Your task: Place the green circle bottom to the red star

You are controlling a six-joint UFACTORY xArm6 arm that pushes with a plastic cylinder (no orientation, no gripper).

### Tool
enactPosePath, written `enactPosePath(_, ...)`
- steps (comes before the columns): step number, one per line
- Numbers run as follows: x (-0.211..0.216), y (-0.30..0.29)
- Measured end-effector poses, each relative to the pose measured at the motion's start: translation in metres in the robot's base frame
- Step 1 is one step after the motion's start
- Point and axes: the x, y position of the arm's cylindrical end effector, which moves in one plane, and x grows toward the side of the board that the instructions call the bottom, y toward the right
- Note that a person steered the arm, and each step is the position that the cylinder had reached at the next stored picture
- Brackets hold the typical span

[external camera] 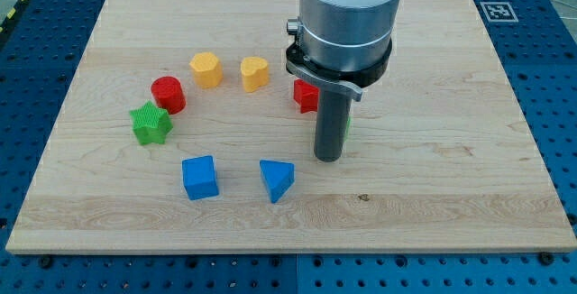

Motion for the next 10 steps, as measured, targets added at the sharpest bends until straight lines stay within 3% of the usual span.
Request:
enactPosePath(2,0.005,0.06)
enactPosePath(6,-0.025,0.059)
enactPosePath(10,-0.026,0.027)
